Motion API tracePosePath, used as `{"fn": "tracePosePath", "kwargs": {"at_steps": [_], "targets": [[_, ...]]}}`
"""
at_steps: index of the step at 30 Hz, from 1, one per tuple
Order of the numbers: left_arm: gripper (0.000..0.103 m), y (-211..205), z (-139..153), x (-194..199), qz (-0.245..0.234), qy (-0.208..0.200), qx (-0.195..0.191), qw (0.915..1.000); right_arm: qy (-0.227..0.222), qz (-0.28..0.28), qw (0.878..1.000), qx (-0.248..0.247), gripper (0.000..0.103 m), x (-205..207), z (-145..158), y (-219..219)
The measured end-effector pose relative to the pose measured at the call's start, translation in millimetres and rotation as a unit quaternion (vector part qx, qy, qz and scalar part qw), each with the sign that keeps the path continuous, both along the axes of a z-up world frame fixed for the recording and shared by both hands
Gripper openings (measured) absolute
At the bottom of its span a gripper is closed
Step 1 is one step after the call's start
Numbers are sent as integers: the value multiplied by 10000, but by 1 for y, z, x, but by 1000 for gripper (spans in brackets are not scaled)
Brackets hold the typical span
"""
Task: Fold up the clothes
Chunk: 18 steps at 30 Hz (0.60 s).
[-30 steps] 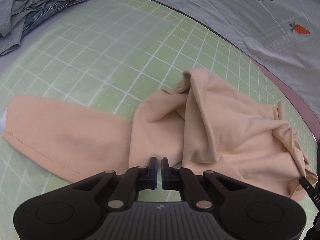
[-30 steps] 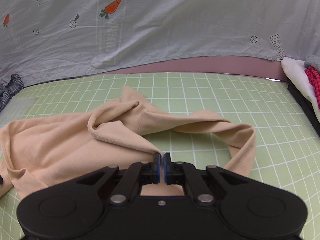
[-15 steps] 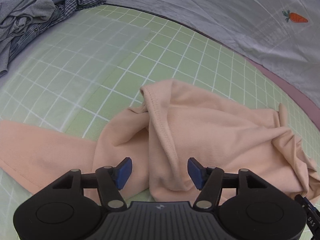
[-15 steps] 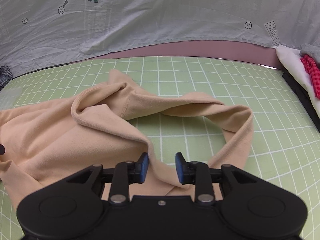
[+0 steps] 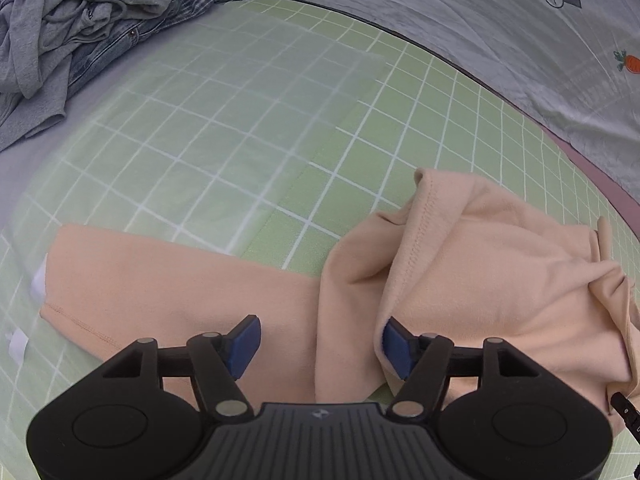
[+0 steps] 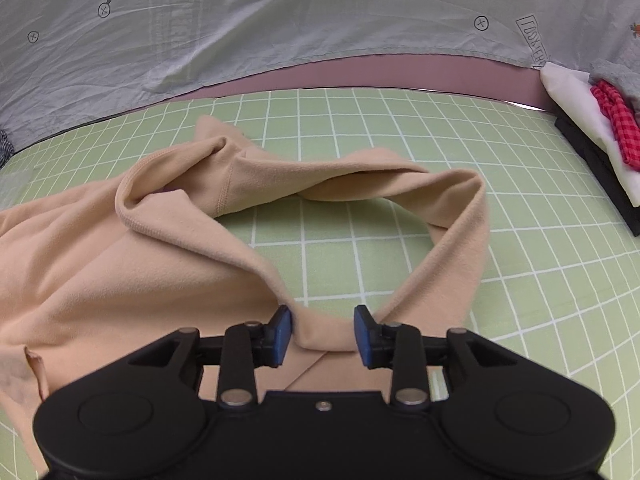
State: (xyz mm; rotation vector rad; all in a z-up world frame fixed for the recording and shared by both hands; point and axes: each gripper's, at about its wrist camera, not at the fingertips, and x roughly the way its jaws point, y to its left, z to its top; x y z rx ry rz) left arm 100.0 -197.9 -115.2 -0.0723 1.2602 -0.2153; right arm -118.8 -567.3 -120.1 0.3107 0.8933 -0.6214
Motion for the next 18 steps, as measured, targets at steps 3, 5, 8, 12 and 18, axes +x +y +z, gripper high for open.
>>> {"fn": "tracePosePath", "kwargs": {"at_steps": [3, 5, 8, 12, 18], "targets": [[66, -7, 1, -1, 109, 86, -79, 9999, -114, -116, 9998, 100, 38, -6, 0, -4], [66, -16, 1, 0, -11, 136, -123, 9998, -133, -115, 9996, 208, 39, -7, -3, -7], [66, -24, -2, -3, -147, 139, 84, 9998, -104, -53, 9996, 241, 44, -8, -6, -9], [67, -19, -4, 1, -173, 170, 256, 9994, -265, -192, 9983, 485, 58, -23, -13, -29], [69, 1, -5, 11, 118, 338, -70, 9993, -581, -190, 9929, 1021, 59, -42, -15, -63]]}}
